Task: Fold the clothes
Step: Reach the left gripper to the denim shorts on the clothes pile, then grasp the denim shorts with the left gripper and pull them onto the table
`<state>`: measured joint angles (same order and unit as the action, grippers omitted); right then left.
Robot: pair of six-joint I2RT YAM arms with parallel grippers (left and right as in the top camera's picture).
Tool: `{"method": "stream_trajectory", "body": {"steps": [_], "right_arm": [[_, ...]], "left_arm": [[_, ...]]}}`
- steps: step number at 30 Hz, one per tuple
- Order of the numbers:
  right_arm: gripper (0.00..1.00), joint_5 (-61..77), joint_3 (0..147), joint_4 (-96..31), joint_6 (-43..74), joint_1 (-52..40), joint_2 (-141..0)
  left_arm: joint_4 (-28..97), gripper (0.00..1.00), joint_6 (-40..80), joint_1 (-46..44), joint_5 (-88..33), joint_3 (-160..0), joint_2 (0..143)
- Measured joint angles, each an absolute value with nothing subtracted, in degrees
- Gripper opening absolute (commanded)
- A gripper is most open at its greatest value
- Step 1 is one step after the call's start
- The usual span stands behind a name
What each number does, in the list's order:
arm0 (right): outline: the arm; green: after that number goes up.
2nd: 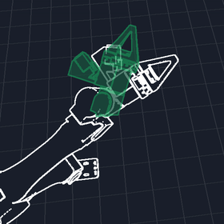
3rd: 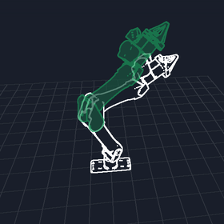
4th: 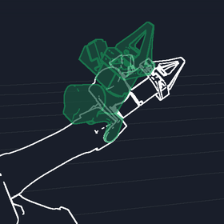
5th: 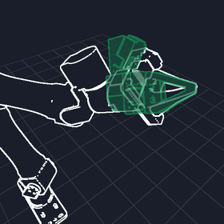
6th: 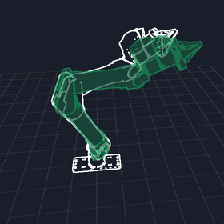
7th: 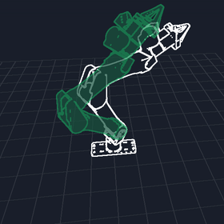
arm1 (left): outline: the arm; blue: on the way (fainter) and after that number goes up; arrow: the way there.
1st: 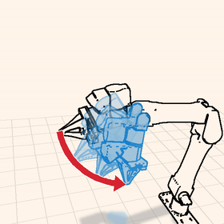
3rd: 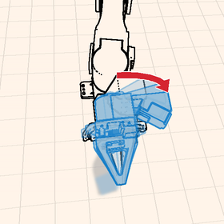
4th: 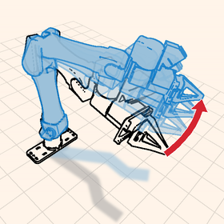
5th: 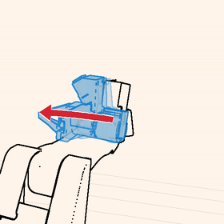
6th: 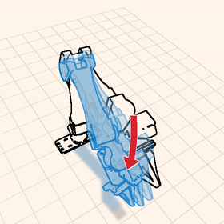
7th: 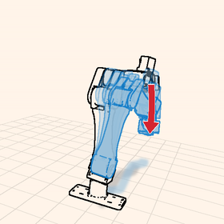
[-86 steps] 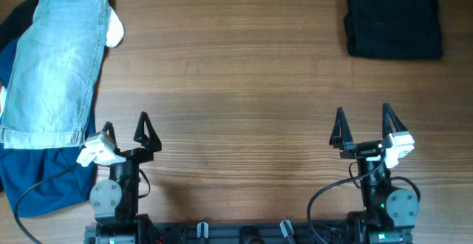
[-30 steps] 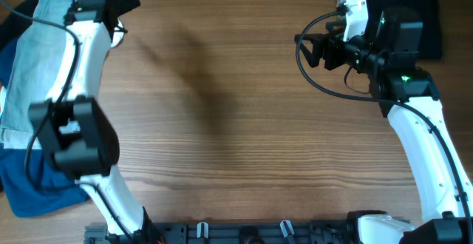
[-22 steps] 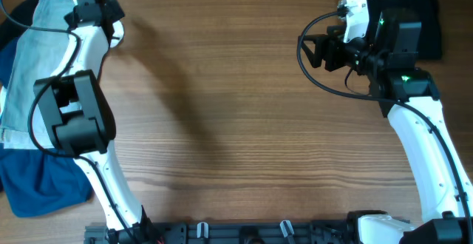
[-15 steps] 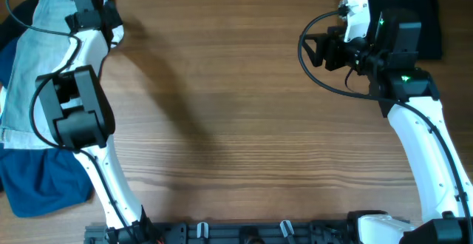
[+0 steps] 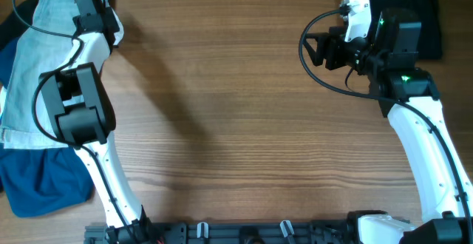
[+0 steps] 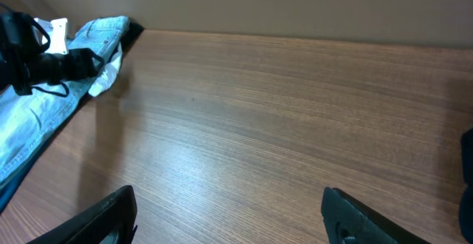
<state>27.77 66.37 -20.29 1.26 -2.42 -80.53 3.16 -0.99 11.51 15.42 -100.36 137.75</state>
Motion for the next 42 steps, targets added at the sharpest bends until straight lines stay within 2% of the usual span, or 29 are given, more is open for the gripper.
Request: {"method": "stream_trajectory", "body": {"steps": [2,3,4,13,20,24,28,35,42], "right_arm": [[0.80,27.7,66.4,-20.3,1.2,-2.4,-80.5],[0.80,27.6,66.4,-20.3,1.3,-2.4,-80.5],[0.80,27.5,66.4,-20.3,1.3,-2.4,-80.5],[0.77,27.3,66.4,-18.4,1.5,-2.4,-80.5],[0.73,27.1,66.4,-17.8,1.6,-2.4,-80.5],[0.72,27.1,66.4,-17.6,2.2,-2.2,-80.5],[0.70,27.1,66.4,-18.5,3.0,0.4,-79.0],[0.68,26.9,66.7,-27.2,3.8,6.2,-74.0],[0.71,30.9,66.7,-32.4,1.1,6.2,-74.4]], "left_arm": [[3.1,0.22,-1.2,11.6,15.6,-100.4,137.8],[3.1,0.09,-1.2,11.4,16.1,-100.4,137.8],[3.1,0.04,-1.4,11.2,16.4,-100.4,137.8],[6.6,0.04,-1.2,10.7,18.0,-100.4,134.8],[21.9,0.04,-1.2,7.8,20.4,-100.4,113.4],[31.7,0.04,0.5,-0.6,15.3,-100.4,106.1],[38.0,0.04,3.8,-11.0,7.6,-100.4,105.5],[41.9,0.04,7.8,-25.5,1.7,-100.4,105.5],[42.0,0.04,9.2,-28.4,0.9,-100.4,105.5]]}}
